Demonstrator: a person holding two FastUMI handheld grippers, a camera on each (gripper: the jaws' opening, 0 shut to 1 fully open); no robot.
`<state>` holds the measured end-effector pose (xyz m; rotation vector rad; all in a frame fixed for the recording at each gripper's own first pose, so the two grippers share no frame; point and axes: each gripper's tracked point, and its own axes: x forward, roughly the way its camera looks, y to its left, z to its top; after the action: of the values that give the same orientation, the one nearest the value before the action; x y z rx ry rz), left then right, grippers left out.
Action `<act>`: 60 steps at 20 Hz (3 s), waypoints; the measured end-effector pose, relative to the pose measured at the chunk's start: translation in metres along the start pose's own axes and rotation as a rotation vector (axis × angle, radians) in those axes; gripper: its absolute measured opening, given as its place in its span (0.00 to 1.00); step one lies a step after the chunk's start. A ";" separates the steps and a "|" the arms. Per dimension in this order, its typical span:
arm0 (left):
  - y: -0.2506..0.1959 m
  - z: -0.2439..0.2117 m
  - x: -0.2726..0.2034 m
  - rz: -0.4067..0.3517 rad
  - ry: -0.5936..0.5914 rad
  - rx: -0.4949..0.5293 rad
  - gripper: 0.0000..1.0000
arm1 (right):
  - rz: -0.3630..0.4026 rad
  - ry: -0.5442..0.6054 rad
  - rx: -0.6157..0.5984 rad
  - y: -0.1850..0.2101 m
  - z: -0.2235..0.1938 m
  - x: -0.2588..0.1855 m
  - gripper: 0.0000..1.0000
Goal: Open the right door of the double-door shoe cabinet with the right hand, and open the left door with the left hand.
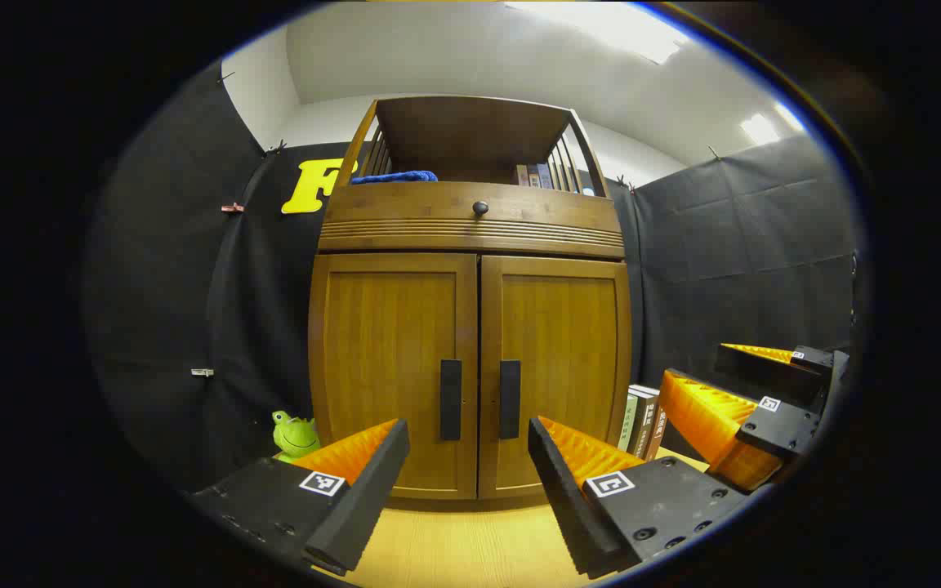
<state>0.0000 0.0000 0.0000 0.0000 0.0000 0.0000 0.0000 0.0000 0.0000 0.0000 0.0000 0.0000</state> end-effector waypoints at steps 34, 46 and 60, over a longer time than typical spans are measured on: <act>0.027 -0.002 -0.022 -0.016 -0.003 -0.008 0.92 | 0.035 -0.003 0.063 0.027 -0.006 0.024 0.97; 0.095 -0.001 -0.058 0.073 -0.009 0.010 0.92 | 0.051 0.077 0.058 0.077 -0.064 0.119 0.96; 0.131 -0.019 -0.051 0.071 -0.014 0.023 0.87 | -0.020 0.200 0.051 0.098 -0.139 0.213 0.78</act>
<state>-0.0512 0.1307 -0.0191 0.0233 -0.0138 0.0709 0.2131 0.0978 -0.1391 0.0505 0.1996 -0.0202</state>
